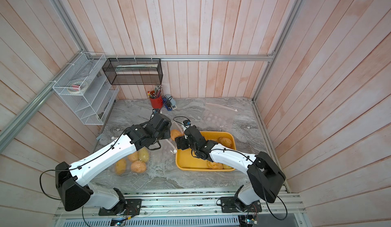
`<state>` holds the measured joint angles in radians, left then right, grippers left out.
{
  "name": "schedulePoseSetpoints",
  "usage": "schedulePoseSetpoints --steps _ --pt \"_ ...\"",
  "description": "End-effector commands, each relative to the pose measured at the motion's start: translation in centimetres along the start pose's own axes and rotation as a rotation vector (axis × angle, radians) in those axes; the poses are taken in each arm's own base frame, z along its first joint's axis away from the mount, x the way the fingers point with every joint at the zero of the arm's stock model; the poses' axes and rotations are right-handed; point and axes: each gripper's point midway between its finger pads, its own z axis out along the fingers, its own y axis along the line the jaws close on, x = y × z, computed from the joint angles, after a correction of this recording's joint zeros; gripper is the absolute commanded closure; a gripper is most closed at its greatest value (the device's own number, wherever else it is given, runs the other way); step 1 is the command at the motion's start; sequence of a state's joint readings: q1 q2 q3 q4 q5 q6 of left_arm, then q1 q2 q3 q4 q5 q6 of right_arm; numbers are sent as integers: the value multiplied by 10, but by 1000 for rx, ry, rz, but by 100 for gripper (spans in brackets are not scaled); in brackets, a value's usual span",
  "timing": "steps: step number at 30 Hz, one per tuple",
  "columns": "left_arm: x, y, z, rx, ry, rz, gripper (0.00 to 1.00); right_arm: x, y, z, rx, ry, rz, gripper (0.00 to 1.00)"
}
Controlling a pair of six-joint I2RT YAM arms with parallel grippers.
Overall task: Put the potatoes into a zipper bag and zip it
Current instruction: Place the potato into the zipper food storage bag, then pick up the potato from the basket.
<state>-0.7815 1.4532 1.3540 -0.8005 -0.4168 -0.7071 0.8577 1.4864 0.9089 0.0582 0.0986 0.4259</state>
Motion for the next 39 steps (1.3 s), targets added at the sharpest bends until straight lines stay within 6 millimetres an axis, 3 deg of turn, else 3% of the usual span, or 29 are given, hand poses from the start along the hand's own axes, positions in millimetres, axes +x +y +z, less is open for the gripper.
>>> schedulePoseSetpoints --steps 1,7,13,19,23,27,33,39 --pt "-7 1 -1 -10 -15 2 100 0 2 -4 -18 -7 -8 17" --pt "-7 1 -1 -12 -17 -1 100 -3 0 -13 -20 -35 0 16" --pt "-6 6 2 -48 -12 -8 100 -13 -7 -38 -35 -121 36 12" --pt "-7 11 2 -72 -14 -22 100 -21 -31 -65 -23 -227 101 12" --pt "-7 12 1 -70 -15 -26 100 -15 -52 -70 -3 -247 135 13" --pt "-7 11 1 -66 -14 -25 100 -3 -57 -57 3 -201 126 20" --pt "-7 11 1 -65 -13 -25 100 14 -54 -17 6 -56 86 25" --pt "-7 11 0 -59 -13 -25 100 27 -56 16 36 69 51 24"
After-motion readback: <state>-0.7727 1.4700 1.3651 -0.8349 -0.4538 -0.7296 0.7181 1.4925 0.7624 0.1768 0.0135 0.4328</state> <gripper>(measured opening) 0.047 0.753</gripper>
